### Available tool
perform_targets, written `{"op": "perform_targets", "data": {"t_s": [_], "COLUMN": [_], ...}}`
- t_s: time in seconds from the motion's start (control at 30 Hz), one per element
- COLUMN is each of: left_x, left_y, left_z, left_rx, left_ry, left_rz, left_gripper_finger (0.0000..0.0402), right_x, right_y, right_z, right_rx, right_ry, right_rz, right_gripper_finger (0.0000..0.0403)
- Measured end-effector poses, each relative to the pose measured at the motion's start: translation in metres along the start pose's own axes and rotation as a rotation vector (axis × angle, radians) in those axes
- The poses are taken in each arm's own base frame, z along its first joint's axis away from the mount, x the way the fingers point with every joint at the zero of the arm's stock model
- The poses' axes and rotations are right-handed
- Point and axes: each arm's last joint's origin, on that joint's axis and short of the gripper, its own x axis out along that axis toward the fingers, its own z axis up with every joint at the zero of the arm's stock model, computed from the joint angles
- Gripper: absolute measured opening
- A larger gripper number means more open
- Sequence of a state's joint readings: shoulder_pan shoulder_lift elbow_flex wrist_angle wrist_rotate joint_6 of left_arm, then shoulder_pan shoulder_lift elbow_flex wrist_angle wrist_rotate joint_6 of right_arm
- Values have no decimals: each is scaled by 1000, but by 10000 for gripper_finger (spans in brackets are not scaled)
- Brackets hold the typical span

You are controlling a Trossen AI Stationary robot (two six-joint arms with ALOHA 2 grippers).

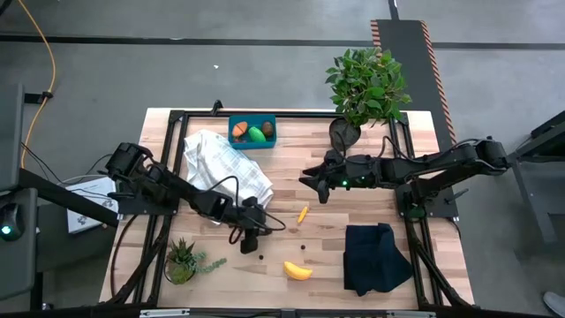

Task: Pick and placing Produce into tupperware
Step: Put the blackberry into the blue bin

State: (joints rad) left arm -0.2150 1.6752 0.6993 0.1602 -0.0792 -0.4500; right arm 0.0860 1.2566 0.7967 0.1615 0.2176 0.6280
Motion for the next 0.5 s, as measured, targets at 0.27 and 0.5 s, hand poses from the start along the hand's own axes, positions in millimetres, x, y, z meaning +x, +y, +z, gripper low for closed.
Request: {"op": "perform_targets", "data": {"t_s": [0.27, 0.5], "left_x": [-12, -37], "left_y": [3, 19], "left_z": [53, 105], "left_rx": [9, 29], "left_ry": [116, 170], "left_rz": [92, 169], "left_gripper_finger": [83, 82], "right_x": [0, -3], "right_y": [4, 10], "right_z": [5, 11], "right_rx": [-13, -44], "right_ry": [-31, -82], "right_rz": [63, 144], "right_gripper_finger": [179, 179]}}
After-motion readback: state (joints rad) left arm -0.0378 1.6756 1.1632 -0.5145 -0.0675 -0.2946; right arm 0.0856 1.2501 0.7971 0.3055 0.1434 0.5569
